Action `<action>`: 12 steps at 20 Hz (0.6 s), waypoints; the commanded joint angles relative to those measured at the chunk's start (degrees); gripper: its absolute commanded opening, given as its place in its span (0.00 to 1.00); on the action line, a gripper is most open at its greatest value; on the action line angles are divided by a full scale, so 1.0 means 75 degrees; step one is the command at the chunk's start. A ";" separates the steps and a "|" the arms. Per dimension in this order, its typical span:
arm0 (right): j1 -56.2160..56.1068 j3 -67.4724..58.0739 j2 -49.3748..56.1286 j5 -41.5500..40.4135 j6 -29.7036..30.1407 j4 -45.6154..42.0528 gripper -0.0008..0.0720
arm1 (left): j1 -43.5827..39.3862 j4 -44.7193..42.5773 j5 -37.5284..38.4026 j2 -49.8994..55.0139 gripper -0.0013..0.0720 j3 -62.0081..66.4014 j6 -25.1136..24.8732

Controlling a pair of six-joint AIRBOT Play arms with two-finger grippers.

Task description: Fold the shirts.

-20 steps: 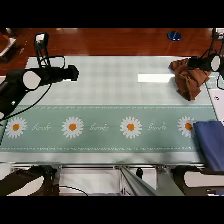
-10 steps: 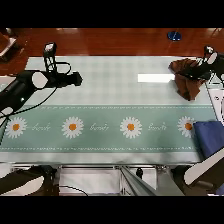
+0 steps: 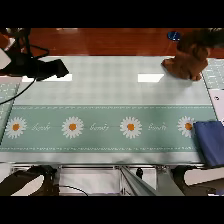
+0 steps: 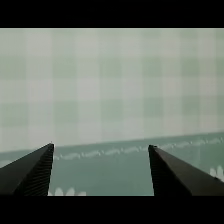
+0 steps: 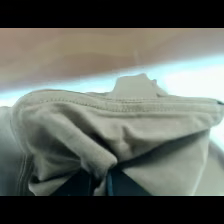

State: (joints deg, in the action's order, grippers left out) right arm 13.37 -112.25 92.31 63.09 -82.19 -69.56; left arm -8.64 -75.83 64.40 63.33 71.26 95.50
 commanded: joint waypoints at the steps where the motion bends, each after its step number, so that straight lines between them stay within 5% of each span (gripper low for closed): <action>1: -0.0539 -0.0082 -0.1953 -0.0428 0.0478 0.0525 0.04 | -0.0338 0.0315 0.0976 -0.1667 0.97 -0.1399 -0.0029; 7: -0.2005 -0.0082 -0.4229 -0.0618 0.1207 0.0195 0.04 | -0.0804 0.1411 -0.0414 -0.4928 0.97 -0.4080 0.0717; 12: -0.3506 0.0096 -0.4648 0.1562 0.1087 0.0283 0.04 | -0.0801 0.1396 -0.0536 -0.5543 0.97 -0.4339 0.0740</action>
State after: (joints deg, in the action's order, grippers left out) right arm -6.39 -112.44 59.81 65.98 -73.91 -67.48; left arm -14.48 -66.35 61.52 24.91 40.71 100.33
